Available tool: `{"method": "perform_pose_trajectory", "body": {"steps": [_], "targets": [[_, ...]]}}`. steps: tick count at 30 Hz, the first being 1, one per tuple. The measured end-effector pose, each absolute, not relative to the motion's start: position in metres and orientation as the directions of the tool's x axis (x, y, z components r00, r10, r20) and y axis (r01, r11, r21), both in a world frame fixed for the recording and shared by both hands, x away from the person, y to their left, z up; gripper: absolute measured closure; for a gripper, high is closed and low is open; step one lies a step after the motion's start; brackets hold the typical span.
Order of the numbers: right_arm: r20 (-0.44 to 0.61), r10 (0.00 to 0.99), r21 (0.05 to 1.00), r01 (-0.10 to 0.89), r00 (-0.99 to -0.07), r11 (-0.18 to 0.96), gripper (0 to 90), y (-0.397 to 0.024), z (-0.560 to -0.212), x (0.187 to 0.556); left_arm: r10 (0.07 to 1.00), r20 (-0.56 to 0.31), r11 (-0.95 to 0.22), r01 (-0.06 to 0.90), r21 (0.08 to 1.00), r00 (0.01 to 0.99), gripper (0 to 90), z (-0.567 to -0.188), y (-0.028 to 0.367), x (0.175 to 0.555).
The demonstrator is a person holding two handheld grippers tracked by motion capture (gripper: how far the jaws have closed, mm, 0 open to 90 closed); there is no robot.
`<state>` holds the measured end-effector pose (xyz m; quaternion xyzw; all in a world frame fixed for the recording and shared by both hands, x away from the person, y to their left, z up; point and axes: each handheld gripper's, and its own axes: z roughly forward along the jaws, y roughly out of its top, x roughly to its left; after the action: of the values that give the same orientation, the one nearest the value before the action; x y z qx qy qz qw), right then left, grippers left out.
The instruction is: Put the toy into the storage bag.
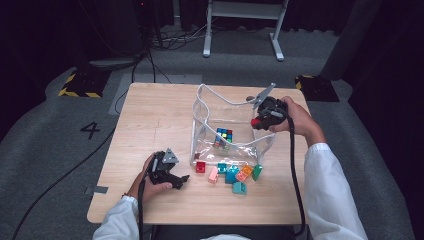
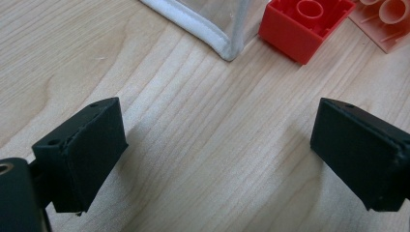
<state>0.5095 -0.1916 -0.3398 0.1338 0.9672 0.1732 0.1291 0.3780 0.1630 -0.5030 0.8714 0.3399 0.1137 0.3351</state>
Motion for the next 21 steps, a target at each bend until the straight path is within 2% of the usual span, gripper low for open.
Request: {"method": "perform_pose_trajectory", "body": {"steps": [9,13,14,15,21], "targets": [[-0.187,0.295,0.233,0.249,-0.937,0.94,67.5,-0.1937,-0.3426,0.5087,0.668,-0.03,-0.545,0.516,0.661,0.744,5.6,-0.5031,0.163,0.3781],[-0.164,0.324,0.232,0.283,-0.932,0.931,67.5,-0.1934,-0.3407,0.5025,0.665,-0.028,-0.548,0.513,0.66,0.746,5.6,-0.5029,0.1632,0.3783],[-0.165,0.322,0.242,0.278,-0.932,0.93,67.5,-0.194,-0.3401,0.5023,0.668,-0.03,-0.545,0.516,0.661,0.744,5.6,-0.503,0.163,0.3781],[-0.179,0.281,0.259,0.231,-0.943,0.938,67.4,-0.1949,-0.3401,0.5047,0.668,-0.03,-0.545,0.516,0.661,0.744,5.6,-0.503,0.163,0.3781],[-0.196,0.304,0.297,0.239,-0.932,0.924,62.0,-0.1982,-0.3361,0.5014,0.668,-0.03,-0.544,0.516,0.662,0.744,5.6,-0.5031,0.163,0.3781]]}}
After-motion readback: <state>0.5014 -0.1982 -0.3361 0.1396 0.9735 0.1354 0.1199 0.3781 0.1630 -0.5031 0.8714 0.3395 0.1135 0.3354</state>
